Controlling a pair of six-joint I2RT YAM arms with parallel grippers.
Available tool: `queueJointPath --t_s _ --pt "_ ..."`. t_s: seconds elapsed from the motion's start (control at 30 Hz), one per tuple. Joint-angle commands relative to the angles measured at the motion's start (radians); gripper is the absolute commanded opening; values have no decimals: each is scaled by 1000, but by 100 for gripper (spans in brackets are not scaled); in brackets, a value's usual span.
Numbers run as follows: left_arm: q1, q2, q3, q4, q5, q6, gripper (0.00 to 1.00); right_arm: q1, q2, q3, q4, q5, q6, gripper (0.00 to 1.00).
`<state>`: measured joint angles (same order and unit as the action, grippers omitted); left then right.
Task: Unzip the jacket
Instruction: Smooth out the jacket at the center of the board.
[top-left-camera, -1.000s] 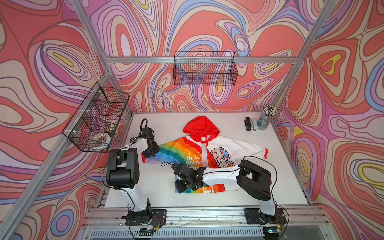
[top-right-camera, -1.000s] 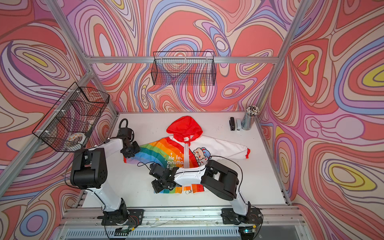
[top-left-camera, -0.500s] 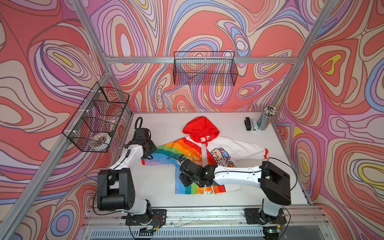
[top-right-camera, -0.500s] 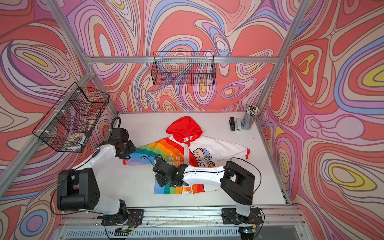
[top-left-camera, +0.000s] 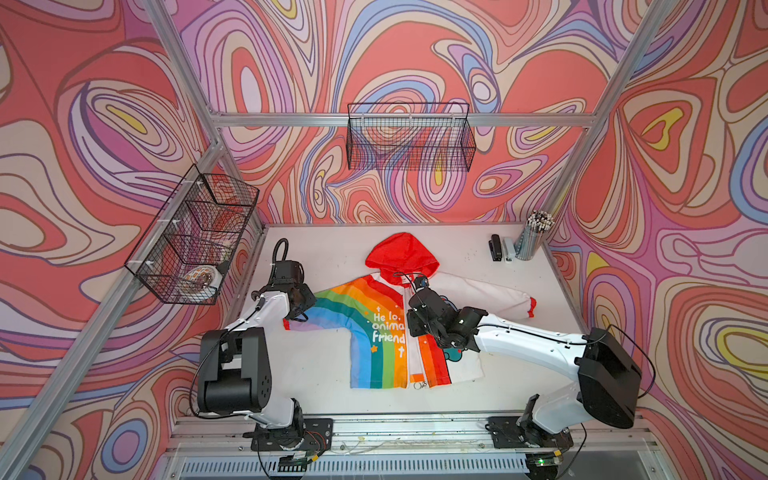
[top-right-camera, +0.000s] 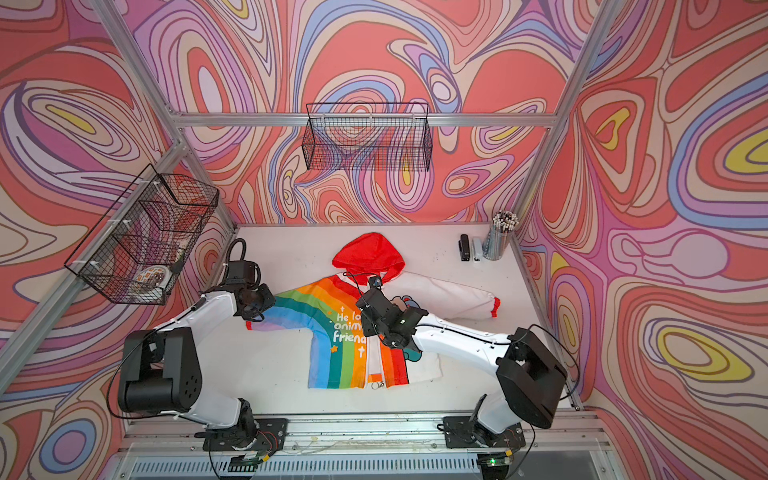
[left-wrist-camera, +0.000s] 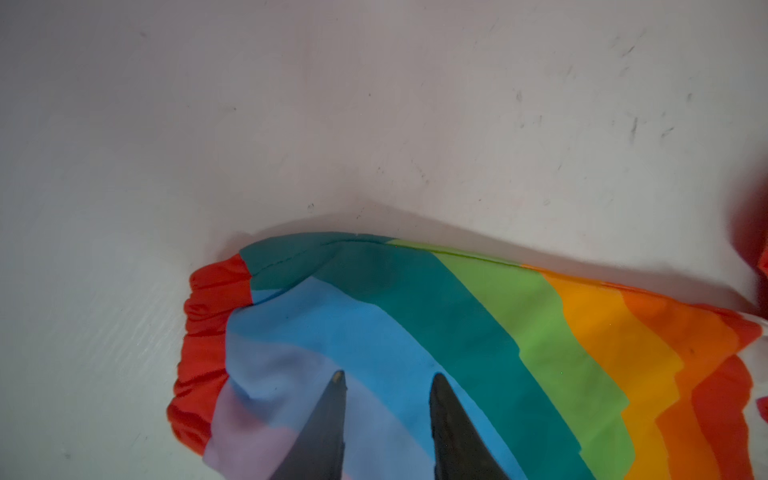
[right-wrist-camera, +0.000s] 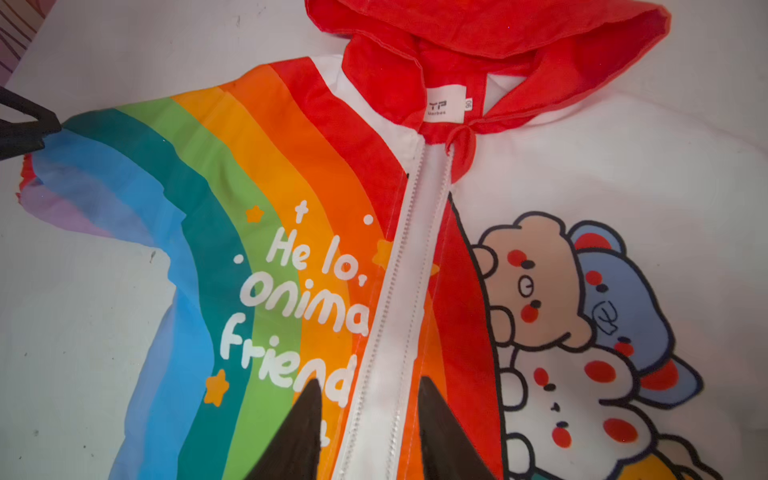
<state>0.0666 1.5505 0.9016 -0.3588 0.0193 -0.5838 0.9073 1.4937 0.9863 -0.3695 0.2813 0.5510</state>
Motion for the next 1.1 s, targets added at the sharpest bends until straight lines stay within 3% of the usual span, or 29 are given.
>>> queueJointPath --t_s 0.0,0.53,0.97,1.07 --pt "6 33 36 16 -5 0 35 -14 -56 -29 -21 33 29 39" --pt "7 56 -65 -5 -66 -114 41 -154 -229 -96 -146 147 21 40" --pt "6 -49 -148 -6 -64 -162 42 -197 -225 -101 -154 129 33 40" --pt "6 -79 -151 -5 -66 -154 47 -200 -220 -98 -152 125 36 41"
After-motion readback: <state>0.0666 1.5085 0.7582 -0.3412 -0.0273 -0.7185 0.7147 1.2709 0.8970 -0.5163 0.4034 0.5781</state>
